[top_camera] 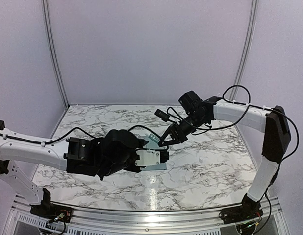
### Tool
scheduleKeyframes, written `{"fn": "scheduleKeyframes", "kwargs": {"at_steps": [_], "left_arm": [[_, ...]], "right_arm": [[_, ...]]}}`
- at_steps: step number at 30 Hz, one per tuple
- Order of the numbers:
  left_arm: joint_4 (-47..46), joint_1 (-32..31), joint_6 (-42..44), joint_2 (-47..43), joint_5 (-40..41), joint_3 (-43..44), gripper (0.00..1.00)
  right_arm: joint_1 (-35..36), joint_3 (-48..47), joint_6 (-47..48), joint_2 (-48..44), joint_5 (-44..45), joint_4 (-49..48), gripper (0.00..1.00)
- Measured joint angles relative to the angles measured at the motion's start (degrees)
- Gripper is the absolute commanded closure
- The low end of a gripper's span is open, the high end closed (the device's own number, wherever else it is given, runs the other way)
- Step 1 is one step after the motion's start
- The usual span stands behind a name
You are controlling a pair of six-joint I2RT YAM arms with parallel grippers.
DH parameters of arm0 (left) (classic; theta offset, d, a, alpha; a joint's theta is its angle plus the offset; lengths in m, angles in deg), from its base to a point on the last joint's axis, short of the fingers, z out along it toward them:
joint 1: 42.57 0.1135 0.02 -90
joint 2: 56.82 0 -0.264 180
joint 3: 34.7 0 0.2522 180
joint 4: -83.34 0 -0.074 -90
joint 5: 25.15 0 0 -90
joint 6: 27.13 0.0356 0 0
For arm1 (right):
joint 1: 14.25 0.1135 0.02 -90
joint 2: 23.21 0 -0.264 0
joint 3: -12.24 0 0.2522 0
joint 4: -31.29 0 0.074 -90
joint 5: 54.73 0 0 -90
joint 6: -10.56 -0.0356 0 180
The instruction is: Place the letter into the envelope and seal it
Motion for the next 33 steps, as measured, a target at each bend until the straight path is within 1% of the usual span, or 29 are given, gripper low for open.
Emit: {"fn": "scheduleKeyframes", "kwargs": {"at_steps": [2, 7, 14, 18, 23, 29, 33], "left_arm": [[-1.55, -0.5, 4.9, 0.2, 2.19, -1.16, 0.52], [-9.18, -1.07, 15.34, 0.33, 6.71, -5.22, 0.51], [-13.44, -1.46, 23.19, 1.97, 8.74, -5.6, 0.53], [-14.12, -1.99, 24.9, 2.82, 9.14, -5.77, 0.54], [-13.86, -2.19, 25.05, 2.91, 9.01, -5.75, 0.51], [-9.64, -3.13, 23.87, 0.63, 7.04, -5.77, 0.49], [-9.01, -3.45, 24.59, 1.33, 7.82, -5.46, 0.49]], "right_arm": [[0.46, 0.0, 0.59, 0.0, -0.33, 0.66, 0.95], [2.32, -0.26, 3.1, 0.37, -1.25, 4.2, 0.95], [5.44, -0.66, 6.93, 2.91, -2.29, 9.2, 0.95], [5.55, -0.66, 7.89, 2.91, -1.75, 10.99, 0.95], [5.62, -0.66, 8.11, 2.91, -1.31, 11.34, 0.95], [6.45, -0.66, 8.5, 2.89, -1.88, 11.5, 0.95], [6.67, -0.63, 8.76, 2.86, -2.16, 11.72, 0.95]]}}
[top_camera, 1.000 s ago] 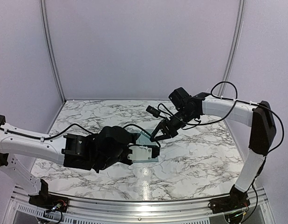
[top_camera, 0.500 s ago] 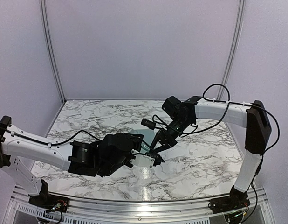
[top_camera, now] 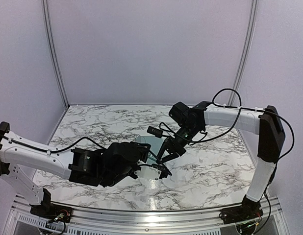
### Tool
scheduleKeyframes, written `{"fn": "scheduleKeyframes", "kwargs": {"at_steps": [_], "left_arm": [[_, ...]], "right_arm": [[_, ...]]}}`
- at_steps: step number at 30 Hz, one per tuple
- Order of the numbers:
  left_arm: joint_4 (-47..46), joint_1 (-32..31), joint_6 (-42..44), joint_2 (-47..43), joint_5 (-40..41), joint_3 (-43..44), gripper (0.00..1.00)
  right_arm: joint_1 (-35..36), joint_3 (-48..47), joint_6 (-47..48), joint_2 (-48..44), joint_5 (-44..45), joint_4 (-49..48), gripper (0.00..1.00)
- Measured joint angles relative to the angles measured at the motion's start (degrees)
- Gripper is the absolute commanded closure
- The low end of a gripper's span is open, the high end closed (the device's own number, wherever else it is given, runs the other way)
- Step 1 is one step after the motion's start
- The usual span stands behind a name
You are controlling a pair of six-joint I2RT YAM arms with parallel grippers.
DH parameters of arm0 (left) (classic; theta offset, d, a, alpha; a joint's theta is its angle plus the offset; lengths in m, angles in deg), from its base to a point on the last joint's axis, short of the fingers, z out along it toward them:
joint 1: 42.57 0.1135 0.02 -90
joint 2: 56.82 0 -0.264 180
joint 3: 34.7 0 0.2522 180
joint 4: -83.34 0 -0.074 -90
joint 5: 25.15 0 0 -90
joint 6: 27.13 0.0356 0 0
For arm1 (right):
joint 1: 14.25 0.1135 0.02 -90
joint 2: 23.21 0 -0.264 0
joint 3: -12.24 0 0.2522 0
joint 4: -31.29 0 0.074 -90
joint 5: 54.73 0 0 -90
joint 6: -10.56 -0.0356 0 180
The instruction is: Place the letter into the envelope and seal it
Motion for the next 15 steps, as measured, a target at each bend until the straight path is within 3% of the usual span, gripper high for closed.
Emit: {"fn": "scheduleKeyframes", "kwargs": {"at_steps": [10, 15], "left_arm": [[-0.81, 0.09, 2.99, 4.48, 2.62, 0.48, 0.53], [-0.96, 0.11, 4.07, 4.74, 4.24, 0.28, 0.6]], "right_arm": [[0.04, 0.0, 0.79, -0.48, -1.55, 0.59, 0.95], [0.13, 0.0, 1.33, -0.72, -2.91, 0.61, 0.95]]}}
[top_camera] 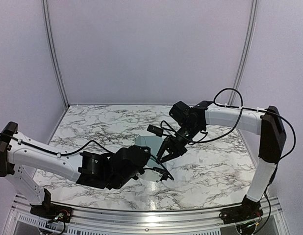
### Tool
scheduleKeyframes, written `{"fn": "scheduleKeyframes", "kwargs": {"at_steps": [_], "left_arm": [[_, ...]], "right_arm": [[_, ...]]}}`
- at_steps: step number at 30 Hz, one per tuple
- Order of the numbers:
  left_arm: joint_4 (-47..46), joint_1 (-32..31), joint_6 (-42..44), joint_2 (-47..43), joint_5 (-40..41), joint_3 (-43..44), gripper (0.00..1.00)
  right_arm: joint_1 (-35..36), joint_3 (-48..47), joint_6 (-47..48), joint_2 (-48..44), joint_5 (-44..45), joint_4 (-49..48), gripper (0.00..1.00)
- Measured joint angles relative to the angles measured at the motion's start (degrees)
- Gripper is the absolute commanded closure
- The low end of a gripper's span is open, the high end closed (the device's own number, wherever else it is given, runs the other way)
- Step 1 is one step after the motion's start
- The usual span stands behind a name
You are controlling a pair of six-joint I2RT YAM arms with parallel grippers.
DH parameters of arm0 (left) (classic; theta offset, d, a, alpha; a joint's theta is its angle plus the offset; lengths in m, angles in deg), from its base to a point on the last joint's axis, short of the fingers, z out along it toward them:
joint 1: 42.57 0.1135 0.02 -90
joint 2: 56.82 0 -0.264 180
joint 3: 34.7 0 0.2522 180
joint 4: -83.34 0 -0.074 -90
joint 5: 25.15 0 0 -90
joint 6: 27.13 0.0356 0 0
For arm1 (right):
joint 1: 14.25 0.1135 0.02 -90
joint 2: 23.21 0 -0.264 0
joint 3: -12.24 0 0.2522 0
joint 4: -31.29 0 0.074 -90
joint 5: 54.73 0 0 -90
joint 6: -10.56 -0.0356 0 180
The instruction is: Place the letter into the envelope and seal it
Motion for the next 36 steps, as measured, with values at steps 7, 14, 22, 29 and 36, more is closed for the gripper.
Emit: {"fn": "scheduleKeyframes", "kwargs": {"at_steps": [7, 14, 22, 29, 36], "left_arm": [[-3.28, 0.02, 2.32, 0.59, 1.92, -0.37, 0.74], [-3.87, 0.24, -2.25, 1.33, 1.14, -0.35, 0.83], [-4.26, 2.08, -28.48, 0.59, -8.07, -0.76, 0.86], [-9.86, 6.86, -52.43, -3.19, -20.17, -4.22, 0.86], [-20.39, 11.82, -69.68, -5.79, -30.27, -9.01, 0.85]], "right_arm": [[0.0, 0.0, 0.17, 0.0, -0.17, 0.0, 0.93], [-0.07, -0.02, 0.61, -0.48, 0.33, 0.55, 0.54], [-8.39, -6.34, 2.21, -5.97, 4.02, 1.16, 0.01], [-19.67, -8.94, -1.27, -17.0, 14.91, -11.21, 0.01], [-20.65, -4.44, -5.29, -21.97, 10.21, -19.8, 0.22]]}}
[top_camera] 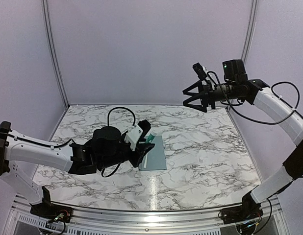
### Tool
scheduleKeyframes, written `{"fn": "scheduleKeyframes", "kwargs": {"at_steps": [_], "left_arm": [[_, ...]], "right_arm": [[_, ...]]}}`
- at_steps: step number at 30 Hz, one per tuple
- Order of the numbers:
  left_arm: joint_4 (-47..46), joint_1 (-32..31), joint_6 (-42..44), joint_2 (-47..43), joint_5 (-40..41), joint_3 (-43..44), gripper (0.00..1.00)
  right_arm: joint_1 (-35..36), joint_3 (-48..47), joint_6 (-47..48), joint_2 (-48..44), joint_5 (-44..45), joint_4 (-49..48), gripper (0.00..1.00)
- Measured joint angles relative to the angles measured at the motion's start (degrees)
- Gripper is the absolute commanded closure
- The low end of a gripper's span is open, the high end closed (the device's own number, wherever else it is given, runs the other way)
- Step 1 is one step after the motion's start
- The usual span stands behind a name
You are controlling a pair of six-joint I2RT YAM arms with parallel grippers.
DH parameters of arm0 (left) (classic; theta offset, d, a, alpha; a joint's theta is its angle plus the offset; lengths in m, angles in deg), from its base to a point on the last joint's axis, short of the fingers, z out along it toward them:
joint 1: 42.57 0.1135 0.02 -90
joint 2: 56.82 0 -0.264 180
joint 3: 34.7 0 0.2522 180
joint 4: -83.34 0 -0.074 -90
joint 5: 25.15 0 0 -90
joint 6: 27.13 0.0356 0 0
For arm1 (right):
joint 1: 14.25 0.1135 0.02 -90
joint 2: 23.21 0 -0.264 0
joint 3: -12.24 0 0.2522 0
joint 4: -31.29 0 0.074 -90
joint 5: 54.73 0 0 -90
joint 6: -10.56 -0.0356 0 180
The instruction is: Place the letter into the envelope and seal it
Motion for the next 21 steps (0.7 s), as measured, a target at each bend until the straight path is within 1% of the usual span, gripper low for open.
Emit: {"fn": "scheduleKeyframes", "kwargs": {"at_steps": [2, 3, 6, 9, 13, 18, 21], "left_arm": [[-3.43, 1.11, -4.07, -0.07, -2.12, -1.11, 0.85], [-4.92, 1.57, -5.66, -0.07, -2.93, -1.57, 0.85], [-8.9, 2.89, -10.19, -0.07, -5.57, -2.62, 0.85], [-11.61, 3.56, -12.87, -0.07, -7.52, -2.75, 0.84], [-14.53, 3.89, -15.04, 0.11, -9.88, -2.75, 0.84], [-16.35, 3.89, -16.96, 1.16, -12.41, -2.73, 0.83], [-16.79, 3.91, -17.86, 1.75, -13.22, -2.71, 0.82]], "right_arm": [[0.02, 0.39, 0.96, 2.36, -4.57, 0.7, 0.3], [0.17, 0.52, 1.49, 3.78, -6.47, 1.18, 0.32], [1.01, 0.61, 2.01, 7.67, -10.08, 2.97, 0.32], [2.86, 0.61, 1.99, 10.08, -11.76, 4.15, 0.31], [7.52, 0.39, 1.9, 11.1, -12.9, 4.66, 0.32], [11.52, -1.81, 1.18, 13.03, -14.01, 4.46, 0.39], [13.05, -3.56, 0.83, 15.02, -15.23, 4.61, 0.41]]}}
